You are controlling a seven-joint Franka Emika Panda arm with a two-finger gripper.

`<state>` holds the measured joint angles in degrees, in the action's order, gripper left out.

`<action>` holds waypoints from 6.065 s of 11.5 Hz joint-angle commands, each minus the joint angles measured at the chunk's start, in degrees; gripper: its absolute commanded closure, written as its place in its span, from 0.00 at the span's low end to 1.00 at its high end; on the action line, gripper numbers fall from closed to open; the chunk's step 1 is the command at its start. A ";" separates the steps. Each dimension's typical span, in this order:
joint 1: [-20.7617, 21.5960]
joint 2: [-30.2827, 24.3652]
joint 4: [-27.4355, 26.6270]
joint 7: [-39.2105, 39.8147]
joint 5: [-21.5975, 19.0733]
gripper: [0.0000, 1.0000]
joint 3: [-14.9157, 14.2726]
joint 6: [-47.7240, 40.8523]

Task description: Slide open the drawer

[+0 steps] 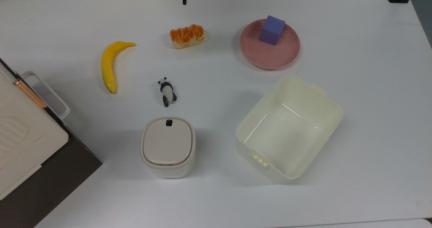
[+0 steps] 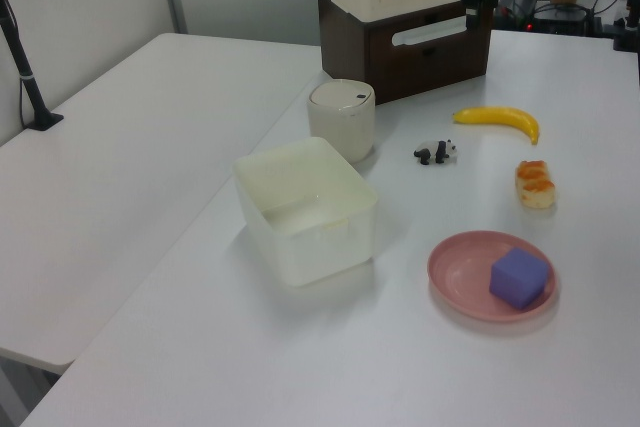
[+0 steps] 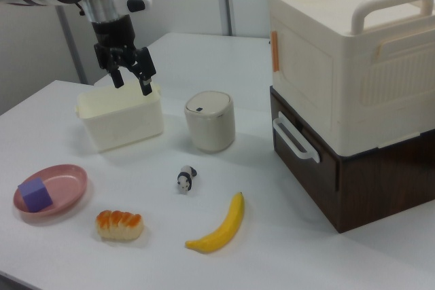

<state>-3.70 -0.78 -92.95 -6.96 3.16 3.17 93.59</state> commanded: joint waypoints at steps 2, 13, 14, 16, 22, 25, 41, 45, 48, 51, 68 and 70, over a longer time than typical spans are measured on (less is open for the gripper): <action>-0.34 -0.10 1.10 1.07 -1.93 0.00 -0.97 -4.29; -0.87 0.07 1.01 10.34 -2.19 0.00 -1.59 -4.29; -0.96 0.07 0.75 14.82 -2.19 0.00 -1.68 -4.47; -0.87 0.33 0.66 22.83 -2.19 0.00 -1.68 -4.47; -2.71 2.62 0.58 49.81 -0.88 0.00 -1.76 0.17; -4.90 5.68 0.57 57.65 -0.79 0.00 -1.76 7.54; -16.60 14.39 -17.00 61.89 13.98 0.16 -3.96 61.42; -16.43 16.59 -15.69 62.15 15.38 0.25 -5.98 65.14; -16.43 17.04 -15.07 62.15 16.35 0.51 -6.33 65.23; -16.25 17.65 -14.46 62.15 17.40 0.77 -6.25 65.23; -14.68 10.11 -23.14 61.80 20.66 0.89 -5.72 64.70; -13.97 7.03 -26.21 61.45 20.66 0.89 -5.72 64.35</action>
<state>-19.67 13.54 -111.53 54.61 22.55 -2.31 158.18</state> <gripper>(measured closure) 0.855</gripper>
